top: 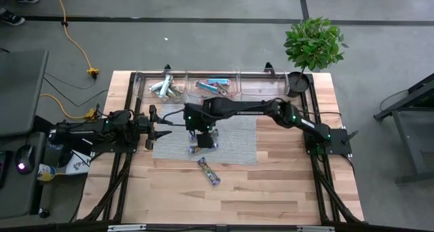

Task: Pick and place Granola Bars by type
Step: Put the blue granola bar into the right transparent bin

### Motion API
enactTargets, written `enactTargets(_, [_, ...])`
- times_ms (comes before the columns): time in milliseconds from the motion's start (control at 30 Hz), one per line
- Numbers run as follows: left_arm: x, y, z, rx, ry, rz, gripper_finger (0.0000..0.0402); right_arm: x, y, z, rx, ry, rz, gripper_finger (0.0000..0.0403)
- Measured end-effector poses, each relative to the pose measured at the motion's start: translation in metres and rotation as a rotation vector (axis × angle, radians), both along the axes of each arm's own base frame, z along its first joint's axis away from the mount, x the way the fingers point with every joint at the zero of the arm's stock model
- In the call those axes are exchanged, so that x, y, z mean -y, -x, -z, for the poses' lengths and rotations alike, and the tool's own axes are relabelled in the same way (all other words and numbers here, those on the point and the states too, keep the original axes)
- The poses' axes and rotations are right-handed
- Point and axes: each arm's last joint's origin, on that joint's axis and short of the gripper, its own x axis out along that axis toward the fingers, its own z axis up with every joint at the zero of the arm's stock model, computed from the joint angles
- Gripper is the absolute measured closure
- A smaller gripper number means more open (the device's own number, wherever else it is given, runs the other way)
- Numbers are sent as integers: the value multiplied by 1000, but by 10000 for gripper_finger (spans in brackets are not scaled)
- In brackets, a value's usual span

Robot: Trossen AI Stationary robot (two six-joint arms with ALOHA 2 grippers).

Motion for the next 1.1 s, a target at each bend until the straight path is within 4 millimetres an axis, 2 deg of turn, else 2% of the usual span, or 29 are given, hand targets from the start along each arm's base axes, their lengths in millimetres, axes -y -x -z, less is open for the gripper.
enactTargets(200, [0,0,0,0,0,0,229,9,-6,27,-53,15,30,158])
enactTargets(467, [0,0,0,0,0,0,229,17,-10,47,-80,-11,37,158])
enactTargets(1100, [0,0,0,0,0,-1,229,18,-17,67,-83,-14,37,158])
